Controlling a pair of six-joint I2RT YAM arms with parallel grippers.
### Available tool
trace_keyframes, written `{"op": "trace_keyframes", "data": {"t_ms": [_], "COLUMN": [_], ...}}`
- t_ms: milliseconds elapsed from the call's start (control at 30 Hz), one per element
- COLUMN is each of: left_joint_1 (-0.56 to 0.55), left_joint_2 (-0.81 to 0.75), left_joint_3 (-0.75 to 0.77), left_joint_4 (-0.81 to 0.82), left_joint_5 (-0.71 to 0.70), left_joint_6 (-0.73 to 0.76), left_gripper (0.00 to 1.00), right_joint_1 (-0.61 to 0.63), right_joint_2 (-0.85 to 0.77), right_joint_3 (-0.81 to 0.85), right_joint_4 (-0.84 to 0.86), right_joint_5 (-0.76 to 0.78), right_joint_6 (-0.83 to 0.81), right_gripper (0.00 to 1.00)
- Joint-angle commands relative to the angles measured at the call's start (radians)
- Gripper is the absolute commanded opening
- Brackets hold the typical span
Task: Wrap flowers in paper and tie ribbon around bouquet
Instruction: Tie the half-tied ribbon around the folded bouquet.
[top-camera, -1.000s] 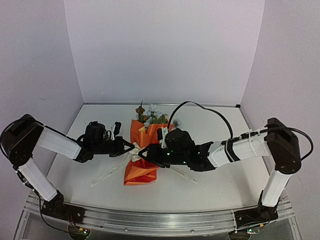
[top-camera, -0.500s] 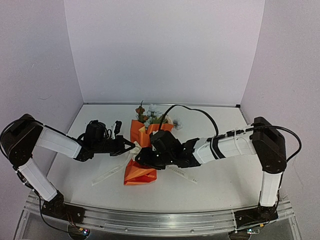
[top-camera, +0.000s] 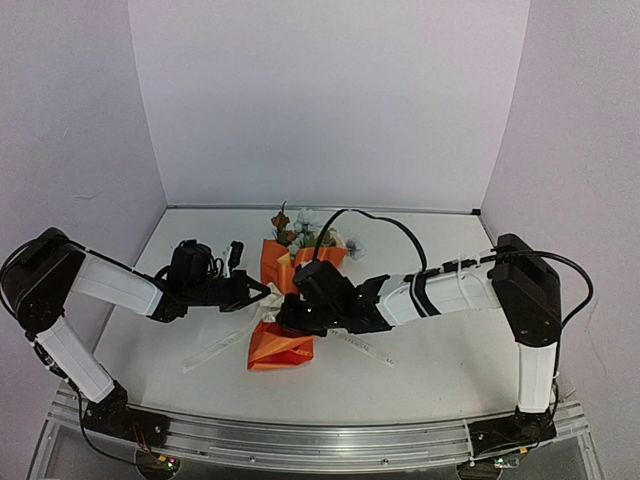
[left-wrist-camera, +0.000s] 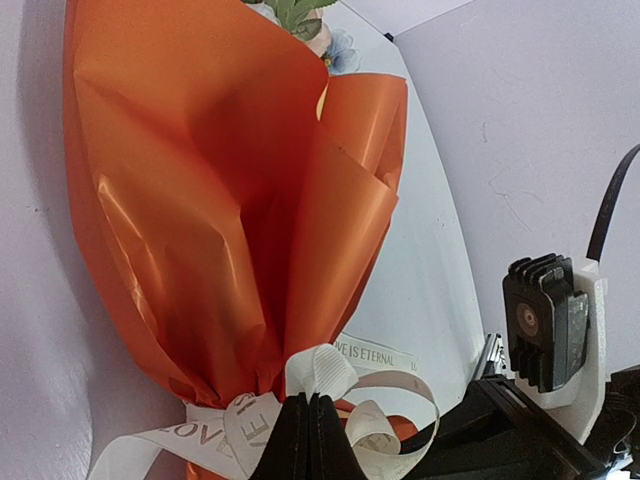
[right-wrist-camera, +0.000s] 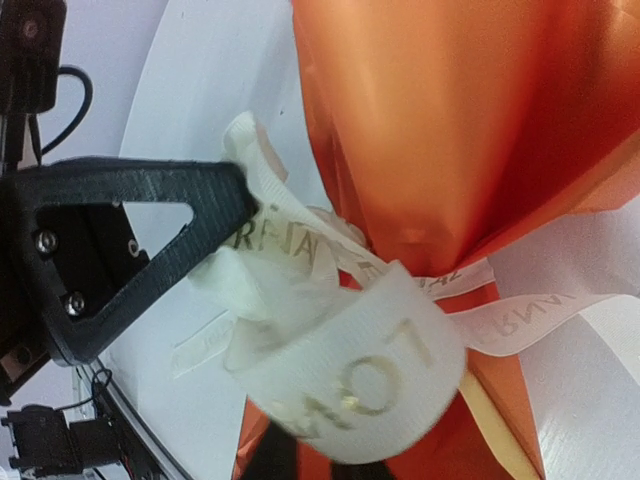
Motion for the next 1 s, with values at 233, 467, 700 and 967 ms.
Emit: {"op": "trace_keyframes", "data": {"t_ms": [233,467,700,967], "left_joint_1": [-0.003,0.000,0.005,0.013], "left_joint_2": [-0.044,-0.060,-0.088,-0.102], "left_joint_3": [0.033,0.041,0.035,0.032], "left_joint_4": [-0.011,-0.056,-0.069,-0.075], "left_joint_5": [-0.037,-0.083,-0.121,-0.139], "left_joint_6": [0.002,0.002,-0.011,-0.019], "left_gripper": [0.00,0.00,0.00,0.01], "right_joint_1": [0.002,-0.002,-0.003,-0.003], "right_joint_2": [-0.103,-0.144,-0.179,-0.184], "right_joint_3": [-0.054,-0.072,-0.091,-0.090], "right_joint_4": [-0.051,-0.140,-0.250,-0.302], "right_joint_5": [0.114,0.146,0.205,0.221], "right_joint_6": [-0.016,-0.050,-0.078,-0.093], "right_gripper": [0.00,0.00,0.00,0.00]}}
